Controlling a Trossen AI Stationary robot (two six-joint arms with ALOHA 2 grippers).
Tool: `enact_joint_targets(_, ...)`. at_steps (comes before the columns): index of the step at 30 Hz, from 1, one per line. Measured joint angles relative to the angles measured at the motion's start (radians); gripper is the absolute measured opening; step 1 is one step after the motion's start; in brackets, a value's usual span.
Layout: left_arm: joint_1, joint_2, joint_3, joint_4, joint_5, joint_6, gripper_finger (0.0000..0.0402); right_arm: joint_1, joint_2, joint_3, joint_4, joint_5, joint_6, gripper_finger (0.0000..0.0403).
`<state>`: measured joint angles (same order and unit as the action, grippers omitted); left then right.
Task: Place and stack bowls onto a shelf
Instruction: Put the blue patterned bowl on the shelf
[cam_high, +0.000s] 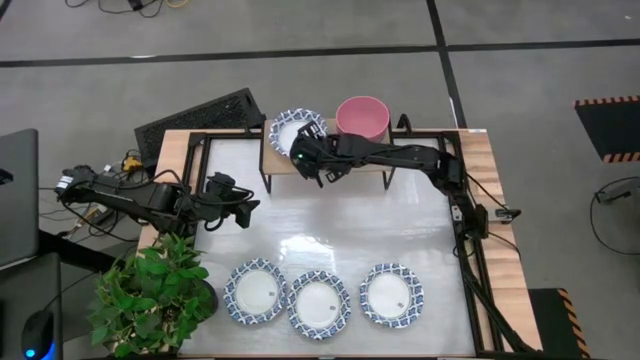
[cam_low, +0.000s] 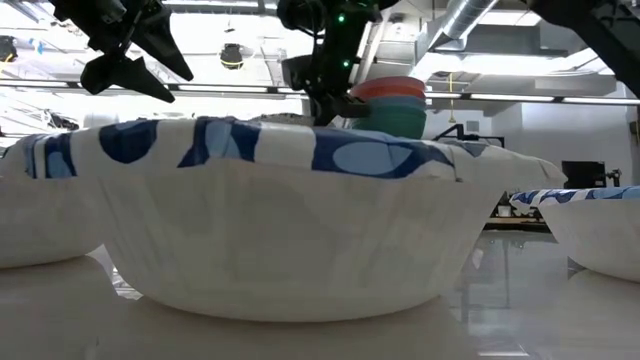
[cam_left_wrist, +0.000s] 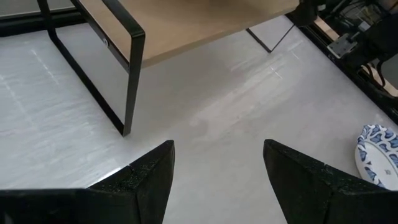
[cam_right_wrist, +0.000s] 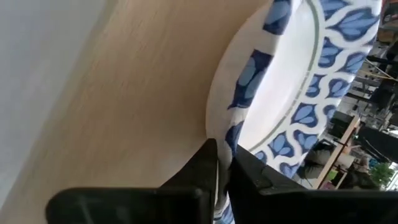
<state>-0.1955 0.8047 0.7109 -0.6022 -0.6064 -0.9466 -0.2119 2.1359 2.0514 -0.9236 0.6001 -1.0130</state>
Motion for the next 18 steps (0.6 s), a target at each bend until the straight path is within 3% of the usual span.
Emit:
enact_joint_targets(7,0.0,0.0,0.0,-0.008,0.0,0.0,0.0234,0.002,-0.02,0.0,0.015,-0.066,0.051,0.0096)
enact_joint_targets(18,0.0,0.0,0.0,-0.013,0.001,0.0,0.0234,0.014,-0.058,0.019,-0.05,-0.182,0.22,0.0225)
